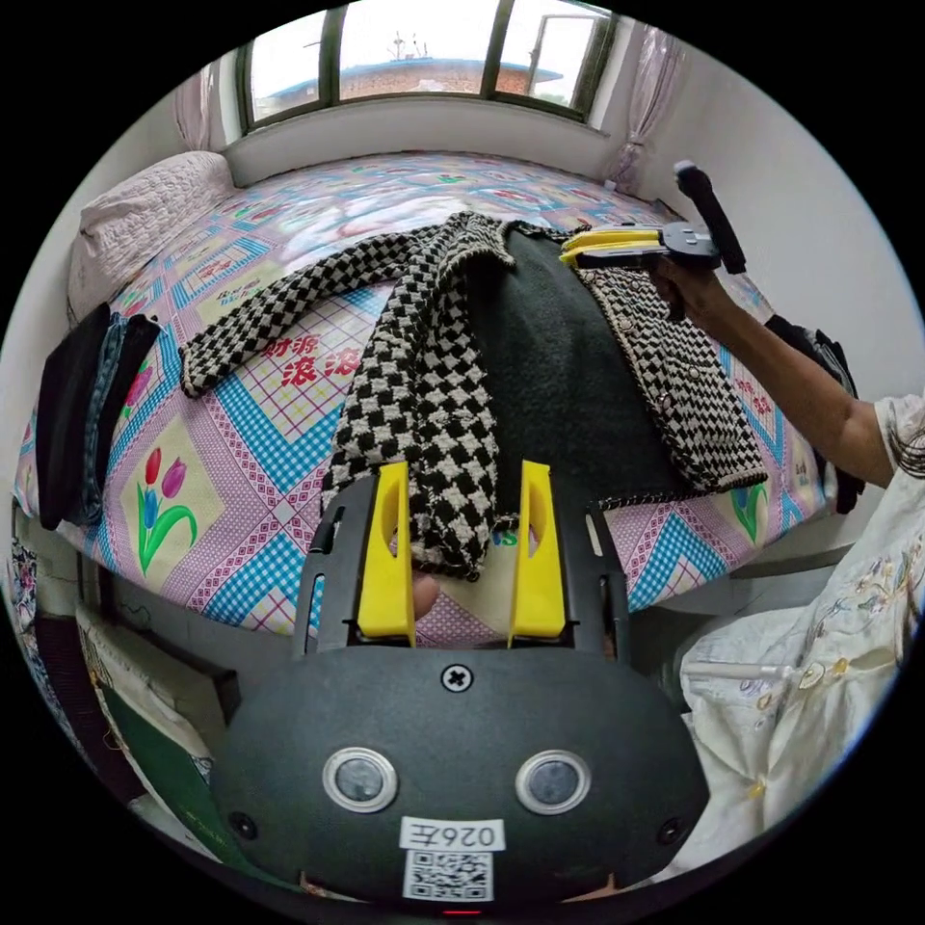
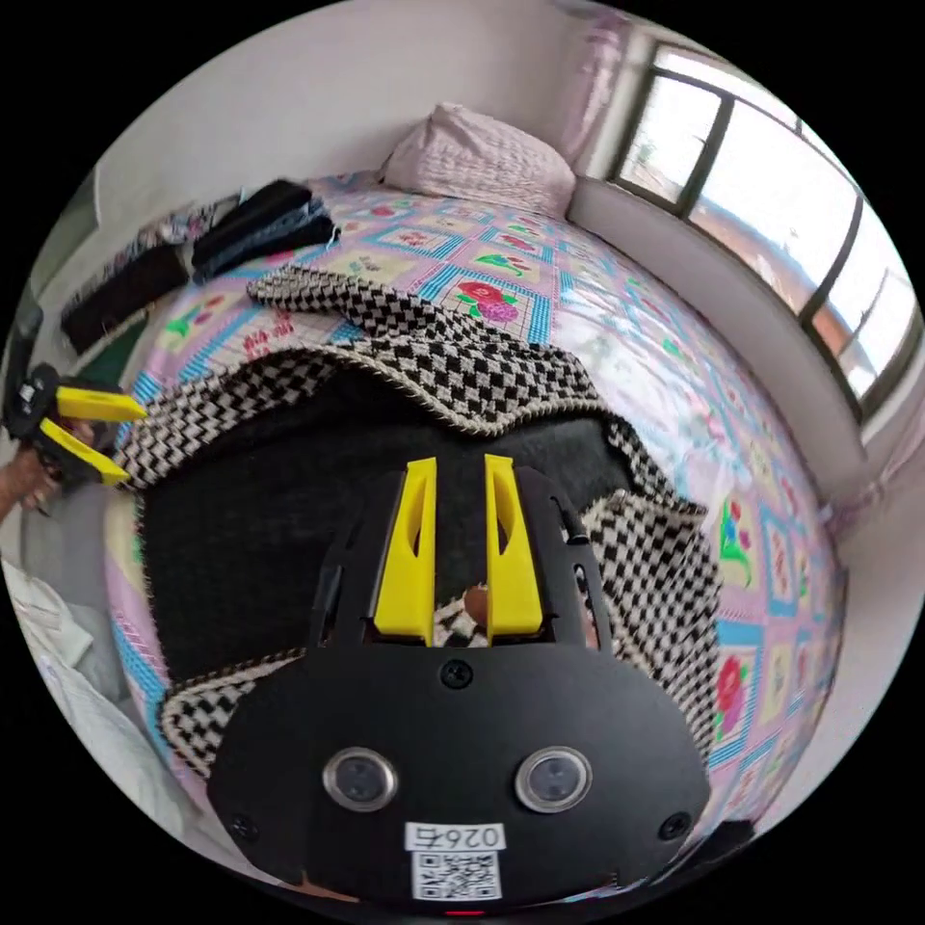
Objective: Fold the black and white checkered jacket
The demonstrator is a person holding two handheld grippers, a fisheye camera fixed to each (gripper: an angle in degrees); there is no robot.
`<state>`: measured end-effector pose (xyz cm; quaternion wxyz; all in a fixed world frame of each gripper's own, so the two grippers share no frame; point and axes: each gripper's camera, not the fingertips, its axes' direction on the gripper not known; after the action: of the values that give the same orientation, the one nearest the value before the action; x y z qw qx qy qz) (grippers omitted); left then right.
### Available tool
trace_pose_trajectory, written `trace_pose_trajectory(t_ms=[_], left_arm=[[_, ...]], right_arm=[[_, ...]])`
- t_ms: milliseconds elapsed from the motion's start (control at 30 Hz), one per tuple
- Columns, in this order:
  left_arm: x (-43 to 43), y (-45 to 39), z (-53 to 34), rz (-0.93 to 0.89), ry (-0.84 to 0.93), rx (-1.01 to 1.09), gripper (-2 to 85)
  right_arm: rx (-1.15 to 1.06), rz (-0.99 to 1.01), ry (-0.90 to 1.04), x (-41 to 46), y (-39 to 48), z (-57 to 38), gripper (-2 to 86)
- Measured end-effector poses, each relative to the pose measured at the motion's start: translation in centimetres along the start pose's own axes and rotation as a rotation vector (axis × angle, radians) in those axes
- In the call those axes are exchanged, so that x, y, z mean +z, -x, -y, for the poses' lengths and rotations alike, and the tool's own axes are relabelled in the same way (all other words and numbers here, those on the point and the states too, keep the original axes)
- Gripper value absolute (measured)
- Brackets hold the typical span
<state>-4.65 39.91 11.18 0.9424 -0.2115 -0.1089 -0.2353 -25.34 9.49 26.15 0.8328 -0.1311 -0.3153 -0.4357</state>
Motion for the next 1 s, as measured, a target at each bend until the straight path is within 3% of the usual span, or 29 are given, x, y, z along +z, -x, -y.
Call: trace_pose_trajectory(t_ms=[400,533,667,800,1000], left_arm=[[0.6,0.4,-3.1,0.063,0.066,-0.103,21.3],[0.6,1.2,-3.6,-0.075,0.085,-0.139,14.8],[-0.5,0.3,-3.9,-0.008,0.086,-0.082,7.7],[-1.7,-0.1,-4.4,0.034,0.087,-0.029,5.8],[-4.2,1.8,-5.1,-0.068,0.043,-0.056,5.0]], right_arm=[[-0.307,-0.067,0.095,8.9,5.4,4.3,10.8],[-0.361,-0.004,0.133,9.8,5.5,5.6,11.1],[-0.421,-0.023,0.181,10.4,6.1,6.2,7.5],[-0.474,-0.069,0.174,10.9,7.6,6.0,6.7],[-0.572,-0.16,0.137,11.6,11.2,6.6,6.0]])
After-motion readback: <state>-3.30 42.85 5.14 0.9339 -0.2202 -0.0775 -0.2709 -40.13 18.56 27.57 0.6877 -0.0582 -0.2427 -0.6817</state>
